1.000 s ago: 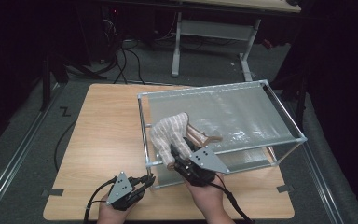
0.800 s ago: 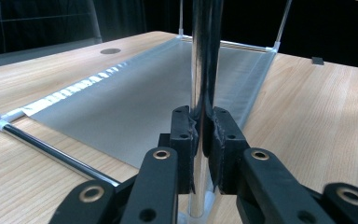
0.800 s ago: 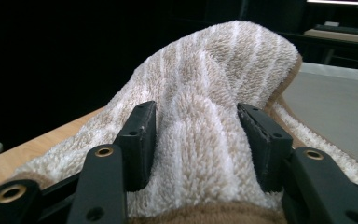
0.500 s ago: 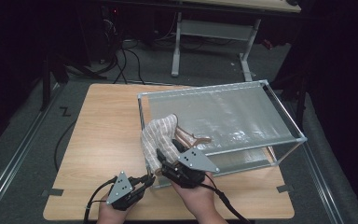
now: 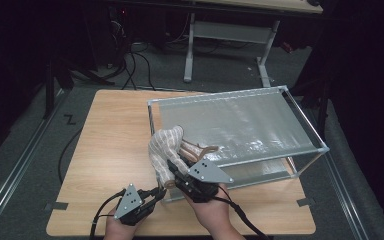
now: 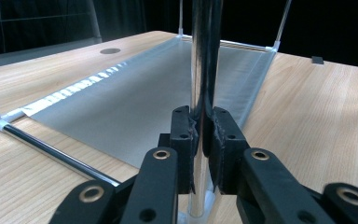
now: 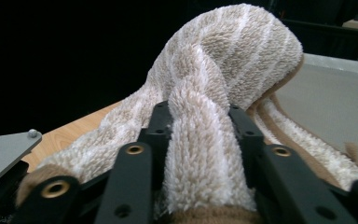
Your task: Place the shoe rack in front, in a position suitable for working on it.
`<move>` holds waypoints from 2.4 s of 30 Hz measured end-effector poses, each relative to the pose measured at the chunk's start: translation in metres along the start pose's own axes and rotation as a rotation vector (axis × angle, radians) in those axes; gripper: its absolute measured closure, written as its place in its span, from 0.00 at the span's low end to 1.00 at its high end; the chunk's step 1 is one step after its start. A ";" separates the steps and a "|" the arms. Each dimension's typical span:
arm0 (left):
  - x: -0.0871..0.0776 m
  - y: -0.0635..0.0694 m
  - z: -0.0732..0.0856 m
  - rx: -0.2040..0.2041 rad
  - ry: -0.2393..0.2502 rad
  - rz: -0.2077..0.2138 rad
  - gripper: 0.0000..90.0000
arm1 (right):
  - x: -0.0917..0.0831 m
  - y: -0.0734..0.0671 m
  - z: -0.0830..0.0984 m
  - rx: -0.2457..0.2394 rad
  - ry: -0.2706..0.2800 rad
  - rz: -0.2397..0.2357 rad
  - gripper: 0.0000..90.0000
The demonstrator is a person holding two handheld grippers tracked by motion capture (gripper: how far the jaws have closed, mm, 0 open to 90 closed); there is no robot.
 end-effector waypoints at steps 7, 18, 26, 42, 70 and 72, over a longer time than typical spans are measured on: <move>0.000 0.000 0.000 -0.001 0.002 0.001 0.90 | -0.012 0.003 -0.011 -0.027 0.059 0.016 0.81; 0.000 0.000 0.000 -0.002 0.003 0.001 0.90 | -0.073 0.027 -0.040 -0.057 0.180 0.138 0.81; 0.000 0.000 0.000 0.000 0.002 0.000 0.90 | -0.131 0.045 -0.044 -0.075 0.227 0.248 0.80; 0.000 0.001 0.000 -0.001 0.003 -0.005 0.90 | -0.213 0.071 0.029 0.039 0.129 0.441 0.81; -0.003 -0.002 -0.001 0.014 -0.011 -0.007 0.90 | -0.122 0.175 0.171 0.312 -0.373 0.502 0.81; -0.009 -0.005 0.000 -0.007 -0.038 -0.018 0.90 | -0.119 0.173 0.169 0.311 -0.383 0.492 0.82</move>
Point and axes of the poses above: each handheld gripper's, and its own axes: x roughly forward along the jaws, z roughly out of its underside, y roughly to its right, the point moved 2 cm from there along x, roughly forward along the jaws, and after that the axes turned 9 degrees about -z, right-handed, at the moved point
